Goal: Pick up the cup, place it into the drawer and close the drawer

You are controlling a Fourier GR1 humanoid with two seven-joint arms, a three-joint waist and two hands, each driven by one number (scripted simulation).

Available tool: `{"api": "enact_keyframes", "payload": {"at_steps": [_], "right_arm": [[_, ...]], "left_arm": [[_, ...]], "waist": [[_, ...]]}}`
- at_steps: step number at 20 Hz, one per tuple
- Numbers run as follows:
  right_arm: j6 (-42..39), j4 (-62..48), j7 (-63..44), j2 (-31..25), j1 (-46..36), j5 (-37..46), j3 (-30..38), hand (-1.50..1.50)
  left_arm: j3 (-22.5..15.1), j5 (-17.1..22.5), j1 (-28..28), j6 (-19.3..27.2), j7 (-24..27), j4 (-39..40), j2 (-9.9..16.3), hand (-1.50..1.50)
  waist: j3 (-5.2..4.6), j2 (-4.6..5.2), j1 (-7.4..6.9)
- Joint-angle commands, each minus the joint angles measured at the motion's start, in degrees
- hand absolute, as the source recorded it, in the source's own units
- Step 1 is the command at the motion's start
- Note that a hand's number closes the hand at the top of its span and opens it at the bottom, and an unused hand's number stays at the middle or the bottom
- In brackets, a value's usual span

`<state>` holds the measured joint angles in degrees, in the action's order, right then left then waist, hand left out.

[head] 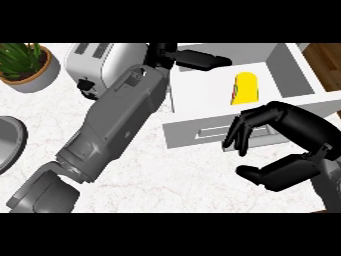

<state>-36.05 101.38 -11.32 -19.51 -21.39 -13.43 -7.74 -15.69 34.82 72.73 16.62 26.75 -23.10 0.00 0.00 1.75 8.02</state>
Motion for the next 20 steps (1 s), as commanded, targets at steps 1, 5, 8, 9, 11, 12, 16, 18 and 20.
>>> {"api": "enact_keyframes", "payload": {"at_steps": [1, 5, 8, 9, 11, 12, 16, 18, 20], "right_arm": [[0.2, 0.7, -3.5, -2.4, 0.1, 5.9, -1.9, -1.5], [3.7, 0.4, 3.0, -3.7, 3.3, 22.5, -5.4, -1.5], [8.3, -5.1, 6.9, -2.3, 6.3, 29.3, -7.5, -1.5], [9.6, -9.5, 10.2, -2.0, 6.2, 32.7, -9.0, -1.5], [11.1, -15.2, 10.8, -1.4, 4.6, 35.8, -10.8, -1.5], [11.7, -19.2, 11.1, 0.8, 2.8, 36.4, -12.1, -1.5], [14.4, -33.4, 17.8, 1.4, -1.1, 41.7, -13.9, -1.5], [16.0, -41.8, 20.2, 2.7, -6.4, 43.0, -12.4, 1.5], [21.3, -48.4, 22.2, 4.8, -7.2, 45.0, -11.8, 1.5]], "left_arm": [[-0.9, 2.4, 1.3, 2.4, -0.1, 0.6, 0.0, -1.5], [0.3, 3.3, -1.1, 0.8, 2.3, 1.0, 0.0, -1.5], [2.5, 3.8, -3.2, -2.4, 5.2, 0.3, 1.0, -1.5], [2.0, 3.7, -2.5, -0.8, 5.1, 0.4, 0.0, -1.5], [2.2, 3.6, -5.0, -3.0, 5.1, -1.7, 1.5, -1.5], [3.0, 3.9, -5.1, -3.4, 5.7, -0.8, 1.3, -1.5], [1.8, 3.1, -10.4, -5.9, 7.5, -4.3, 2.5, -1.5], [2.8, 3.8, -10.3, -3.9, 5.3, -6.0, 2.2, -1.5], [3.0, 4.2, -12.6, -6.9, 5.2, -7.1, 4.8, -1.5]], "waist": [[0.02, -0.83, -2.6], [0.07, -0.89, -4.96], [0.05, -1.02, -6.89], [0.1, -0.88, -7.13], [0.06, -1.23, -8.74], [0.05, -1.0, -8.64], [0.11, -1.07, -11.36], [0.1, -1.23, -11.02], [0.16, -0.99, -12.49]]}}
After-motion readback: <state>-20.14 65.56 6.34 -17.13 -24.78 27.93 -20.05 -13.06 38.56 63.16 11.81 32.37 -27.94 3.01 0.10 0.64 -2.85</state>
